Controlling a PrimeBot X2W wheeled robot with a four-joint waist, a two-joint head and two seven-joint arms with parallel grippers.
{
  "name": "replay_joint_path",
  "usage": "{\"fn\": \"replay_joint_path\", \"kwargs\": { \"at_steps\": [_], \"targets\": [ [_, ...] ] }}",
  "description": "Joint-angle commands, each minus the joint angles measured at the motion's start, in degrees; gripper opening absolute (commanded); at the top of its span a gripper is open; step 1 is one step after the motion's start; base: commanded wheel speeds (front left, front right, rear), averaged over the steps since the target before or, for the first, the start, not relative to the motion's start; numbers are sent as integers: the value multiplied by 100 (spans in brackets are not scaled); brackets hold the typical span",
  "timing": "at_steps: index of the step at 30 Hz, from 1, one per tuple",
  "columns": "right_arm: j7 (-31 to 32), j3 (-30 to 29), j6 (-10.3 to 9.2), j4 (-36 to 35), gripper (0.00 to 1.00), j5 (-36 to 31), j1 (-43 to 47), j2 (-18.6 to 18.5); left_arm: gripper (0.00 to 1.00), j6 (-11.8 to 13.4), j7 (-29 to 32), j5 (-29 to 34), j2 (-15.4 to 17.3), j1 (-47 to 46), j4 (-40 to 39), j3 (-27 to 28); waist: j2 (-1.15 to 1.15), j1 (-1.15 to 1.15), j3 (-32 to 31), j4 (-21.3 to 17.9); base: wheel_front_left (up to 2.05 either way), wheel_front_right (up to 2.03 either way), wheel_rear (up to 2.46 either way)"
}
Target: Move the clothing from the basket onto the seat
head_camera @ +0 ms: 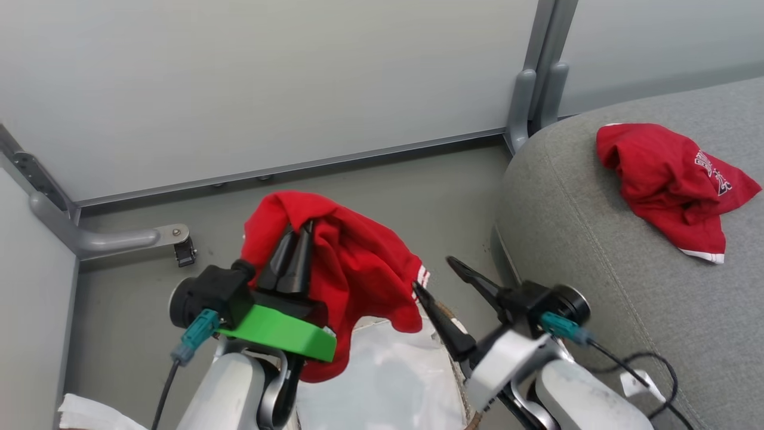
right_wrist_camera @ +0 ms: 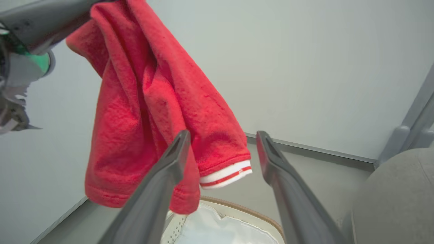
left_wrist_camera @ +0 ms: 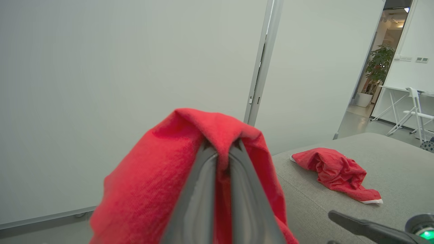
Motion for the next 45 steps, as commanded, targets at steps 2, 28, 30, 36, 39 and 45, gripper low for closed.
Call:
{"fn": "replay_joint_path", "kwargs": {
  "at_steps": [2,28,30,36,39,45],
  "targets": [
    [-25,381,-8,23,100,77,-427,-139,0,-32,-1,-30,19,85,10,-112,0,1,-18,83,0,0,0],
    [-19,1254,-8,1126,0,748,-1305,170,100,52,-1,-277,19,176,213,-970,0,1,-39,530,0,0,0],
    [-20,1125,-8,1041,0,782,-1206,150,100,76,1,-222,20,234,244,-861,0,1,-16,332,0,0,0],
    [-20,685,-8,735,0,835,-862,13,100,43,1,-75,22,371,271,-549,0,1,67,-529,0,0,0],
    [-20,431,-9,576,0,888,-695,-65,100,40,-2,-66,23,426,228,-407,0,1,126,-1038,0,0,0],
    [-20,-91,-7,259,0,852,-328,-118,100,6,2,-78,23,491,244,-313,0,1,250,-1877,0,0,0]
  ]
}}
